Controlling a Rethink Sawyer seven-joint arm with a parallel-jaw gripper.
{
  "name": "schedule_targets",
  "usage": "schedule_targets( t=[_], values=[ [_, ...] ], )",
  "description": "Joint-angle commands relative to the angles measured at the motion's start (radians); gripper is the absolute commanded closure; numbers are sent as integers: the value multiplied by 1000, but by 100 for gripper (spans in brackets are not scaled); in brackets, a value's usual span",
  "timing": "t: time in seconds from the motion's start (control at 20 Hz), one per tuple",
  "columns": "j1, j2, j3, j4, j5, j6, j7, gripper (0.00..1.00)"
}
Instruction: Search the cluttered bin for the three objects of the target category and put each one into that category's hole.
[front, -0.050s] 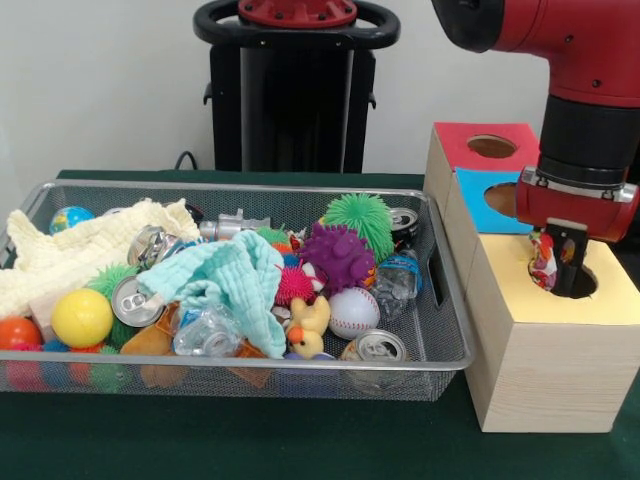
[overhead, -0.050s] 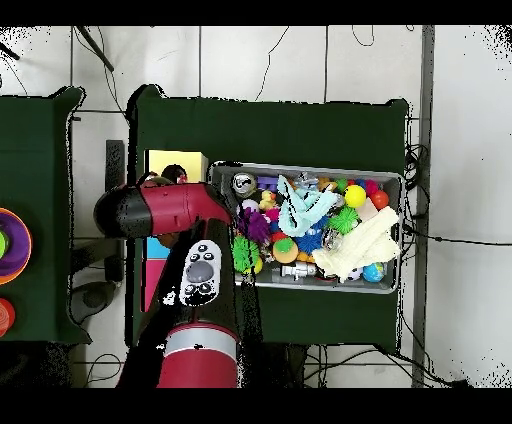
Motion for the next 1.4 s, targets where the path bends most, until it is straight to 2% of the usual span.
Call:
schedule_targets(
  t=[0.05, 0.25, 0.45, 0.8, 1.05, 1.4],
  values=[
    [6, -13, 8, 102, -61, 37, 25, 100],
    [-4, -89, 13, 138, -47, 70, 17, 100],
    [-6, -128, 9, 149, -35, 86, 26, 100],
    [5, -127, -9, 131, -33, 59, 60, 100],
    [12, -117, 7, 107, 1, 33, 103, 100],
    [15, -122, 1, 98, 3, 50, 104, 100]
  ],
)
